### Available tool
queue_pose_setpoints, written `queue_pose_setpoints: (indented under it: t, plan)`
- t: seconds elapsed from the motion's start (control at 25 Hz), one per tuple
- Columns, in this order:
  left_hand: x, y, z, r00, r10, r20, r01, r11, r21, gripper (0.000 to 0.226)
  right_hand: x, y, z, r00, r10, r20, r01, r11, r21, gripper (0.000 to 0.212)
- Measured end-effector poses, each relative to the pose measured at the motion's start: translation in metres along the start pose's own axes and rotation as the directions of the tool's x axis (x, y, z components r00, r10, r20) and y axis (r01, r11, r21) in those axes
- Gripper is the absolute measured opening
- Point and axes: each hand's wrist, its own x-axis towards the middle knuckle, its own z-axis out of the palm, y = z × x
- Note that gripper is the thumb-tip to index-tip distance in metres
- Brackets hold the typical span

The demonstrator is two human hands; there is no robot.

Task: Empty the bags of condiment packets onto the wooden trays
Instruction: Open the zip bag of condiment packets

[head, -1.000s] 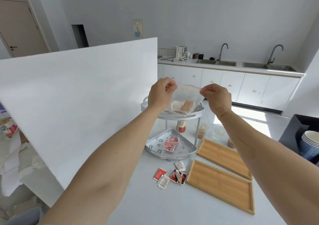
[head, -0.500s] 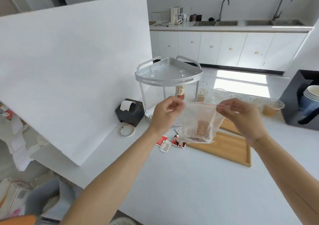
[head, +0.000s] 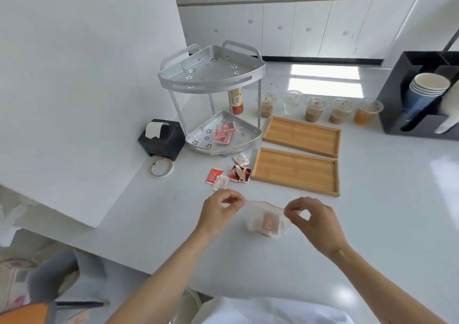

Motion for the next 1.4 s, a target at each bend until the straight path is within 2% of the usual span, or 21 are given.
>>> queue_pose_setpoints:
  t: [0.16,0.24,0.32,0.36,0.44,0.48,0.56,0.68,0.8,1.0,1.12,1.24,1.32,1.4]
  plan:
    - [-0.004,-0.002,0.003,0.999,-0.006,-0.042,0.007,1.000,0.023,0.009,0.000,-0.003,0.008,0.998,-0.069,0.005,0.069,0.992,-0.104,0.009]
    - [-0.006,0.000,0.007,0.983,-0.027,-0.180,0.052,0.990,0.131,0.007,-0.001,-0.007,0.014,0.993,-0.112,-0.035,0.105,0.981,-0.165,0.010]
    - [-0.012,0.007,0.012,0.948,-0.132,-0.291,0.190,0.965,0.183,0.020,-0.005,-0.010,0.023,0.977,-0.188,-0.098,0.158,0.954,-0.255,0.010]
    - [-0.015,0.013,0.016,0.946,-0.222,-0.236,0.257,0.958,0.130,0.024,-0.008,-0.011,0.028,0.965,-0.232,-0.122,0.187,0.936,-0.297,0.009]
    - [-0.024,0.022,0.025,0.929,-0.371,0.014,0.371,0.928,-0.032,0.031,-0.014,-0.011,0.037,0.939,-0.315,-0.138,0.251,0.902,-0.350,0.009]
    - [-0.029,0.026,0.029,0.907,-0.405,0.114,0.415,0.907,-0.078,0.033,-0.018,-0.011,0.041,0.930,-0.344,-0.132,0.277,0.889,-0.365,0.011]
    - [-0.034,0.029,0.033,0.898,-0.405,0.174,0.427,0.896,-0.118,0.031,-0.024,-0.010,0.046,0.923,-0.368,-0.111,0.304,0.876,-0.375,0.013]
    - [-0.037,0.026,0.033,0.907,-0.387,0.166,0.414,0.892,-0.182,0.019,-0.027,-0.010,0.047,0.945,-0.311,-0.104,0.263,0.908,-0.325,0.009]
    - [-0.038,0.026,0.031,0.907,-0.386,0.166,0.414,0.888,-0.198,0.014,-0.027,-0.009,0.044,0.970,-0.237,-0.055,0.217,0.946,-0.239,0.017]
    - [-0.041,0.028,0.030,0.886,-0.437,0.156,0.462,0.861,-0.210,0.021,-0.029,-0.010,0.041,0.959,-0.282,0.012,0.273,0.918,-0.286,0.023]
    - [-0.041,0.026,0.029,0.891,-0.429,0.150,0.452,0.873,-0.184,0.017,-0.029,-0.011,0.043,0.953,-0.302,0.022,0.295,0.910,-0.292,0.024]
    - [-0.041,0.021,0.029,0.902,-0.395,0.171,0.424,0.885,-0.193,0.015,-0.031,-0.016,0.038,0.981,-0.190,0.038,0.194,0.965,-0.177,0.022]
    - [-0.041,0.017,0.029,0.919,-0.347,0.188,0.381,0.905,-0.192,0.015,-0.028,-0.022,0.032,0.993,-0.053,0.109,0.053,0.999,0.003,0.015]
    - [-0.041,0.014,0.030,0.933,-0.284,0.219,0.320,0.935,-0.150,0.014,-0.017,-0.027,0.029,0.978,0.042,0.202,-0.064,0.993,0.103,0.018]
